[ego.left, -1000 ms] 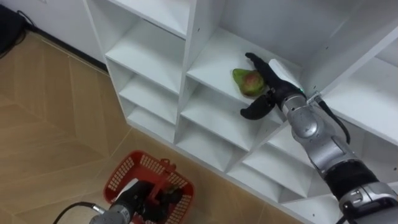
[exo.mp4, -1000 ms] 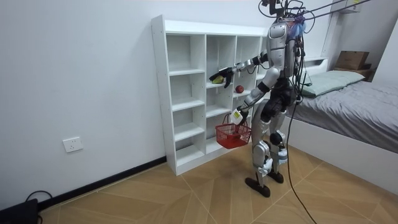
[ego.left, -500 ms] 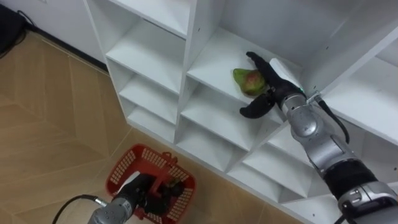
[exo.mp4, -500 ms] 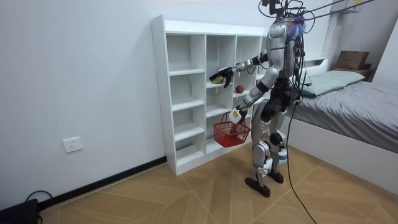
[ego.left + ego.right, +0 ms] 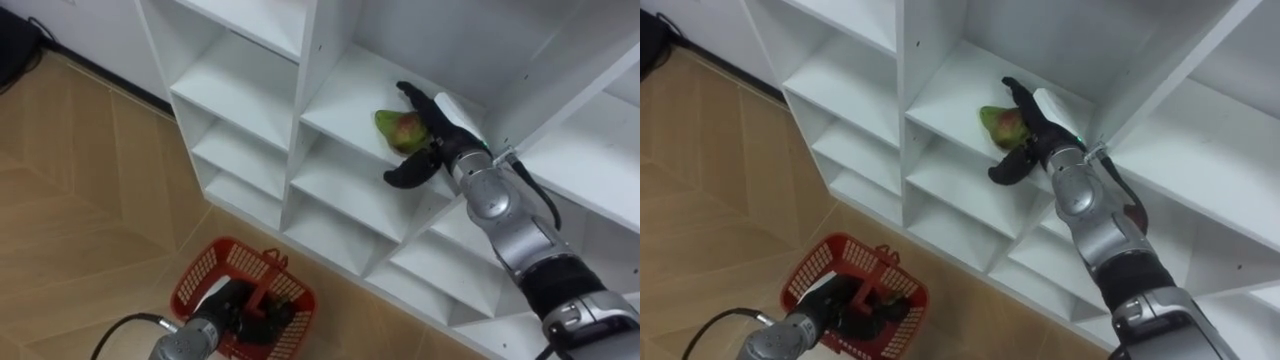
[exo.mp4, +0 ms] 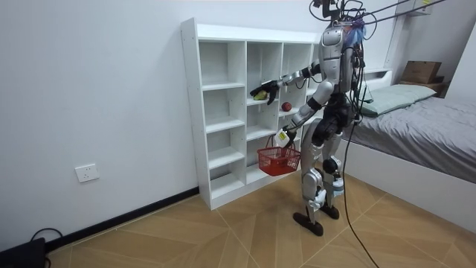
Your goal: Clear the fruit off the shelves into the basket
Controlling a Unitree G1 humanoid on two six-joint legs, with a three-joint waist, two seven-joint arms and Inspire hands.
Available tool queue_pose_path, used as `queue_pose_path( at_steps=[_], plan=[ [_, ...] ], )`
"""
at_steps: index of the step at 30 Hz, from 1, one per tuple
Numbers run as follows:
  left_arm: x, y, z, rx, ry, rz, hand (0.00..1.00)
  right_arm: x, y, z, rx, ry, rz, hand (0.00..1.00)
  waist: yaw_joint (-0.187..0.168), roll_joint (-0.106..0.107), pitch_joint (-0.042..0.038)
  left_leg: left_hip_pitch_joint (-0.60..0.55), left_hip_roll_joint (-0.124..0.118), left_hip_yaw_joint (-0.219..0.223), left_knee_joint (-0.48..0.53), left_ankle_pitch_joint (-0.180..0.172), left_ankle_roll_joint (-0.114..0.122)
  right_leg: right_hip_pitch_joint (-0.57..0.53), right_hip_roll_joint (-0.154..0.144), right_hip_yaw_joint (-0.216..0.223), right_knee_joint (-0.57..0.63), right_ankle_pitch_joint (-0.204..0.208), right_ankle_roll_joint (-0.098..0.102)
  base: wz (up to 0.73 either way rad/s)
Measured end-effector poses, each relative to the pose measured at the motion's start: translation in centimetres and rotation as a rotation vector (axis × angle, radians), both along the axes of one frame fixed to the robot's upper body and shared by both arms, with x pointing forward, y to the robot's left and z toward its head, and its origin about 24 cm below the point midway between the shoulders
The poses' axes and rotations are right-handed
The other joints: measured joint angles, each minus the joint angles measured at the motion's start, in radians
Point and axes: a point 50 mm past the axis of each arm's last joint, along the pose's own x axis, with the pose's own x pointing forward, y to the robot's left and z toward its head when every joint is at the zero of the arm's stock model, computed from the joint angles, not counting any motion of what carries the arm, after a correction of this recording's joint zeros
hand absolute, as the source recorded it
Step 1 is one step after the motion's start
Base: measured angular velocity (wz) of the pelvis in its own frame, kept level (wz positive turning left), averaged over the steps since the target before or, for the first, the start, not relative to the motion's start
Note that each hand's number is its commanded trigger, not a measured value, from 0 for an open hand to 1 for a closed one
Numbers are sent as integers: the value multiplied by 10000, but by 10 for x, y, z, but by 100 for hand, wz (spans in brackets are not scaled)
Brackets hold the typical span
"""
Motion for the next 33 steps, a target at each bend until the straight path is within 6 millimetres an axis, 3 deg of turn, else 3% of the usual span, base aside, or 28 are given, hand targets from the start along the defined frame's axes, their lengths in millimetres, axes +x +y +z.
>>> queue_pose_path(
  at_steps=[26, 28, 29, 30, 31, 32, 33],
  plan=[
    [-4, -1, -3, -337, 106, 376, 100, 1, 6, 3, 219, -367, -159, 2, -30, 18, 5, 100, 19, 139, -92, 7, 11, -4, -1, 105, 6, 0, 1, -1],
    [-4, -1, -3, -331, 105, 377, 100, 1, 6, 3, 219, -368, -158, 58, -31, 19, 5, 100, 19, 139, -90, 6, 11, -4, -1, 106, 6, 0, 1, 0],
    [-4, -1, -3, -327, 105, 380, 100, 1, 6, 3, 219, -368, -159, 63, -31, 19, 5, 99, 19, 139, -88, 7, 11, -4, -1, 107, 6, 0, 1, 0],
    [-4, -1, -3, -324, 103, 383, 100, 1, 6, 3, 219, -368, -159, 83, -32, 19, 5, 99, 19, 140, -88, 6, 11, -4, -1, 107, 6, 0, 1, 0],
    [-4, -1, -3, -324, 102, 383, 100, 1, 6, 3, 219, -368, -159, 87, -33, 19, 5, 99, 19, 140, -88, 7, 11, -4, -2, 107, 6, 0, 1, 0],
    [-4, -1, -3, -322, 103, 385, 100, 1, 6, 3, 214, -365, -153, 100, -34, 19, 5, 99, 19, 140, -88, 6, 11, -4, -1, 107, 6, 0, 1, 0],
    [-5, -1, -3, -314, 106, 391, 100, 1, 7, 2, 179, -379, -125, 100, -41, 20, 5, 99, 20, 141, -88, 7, 11, -5, -1, 108, 5, 0, 1, 0]
  ],
)
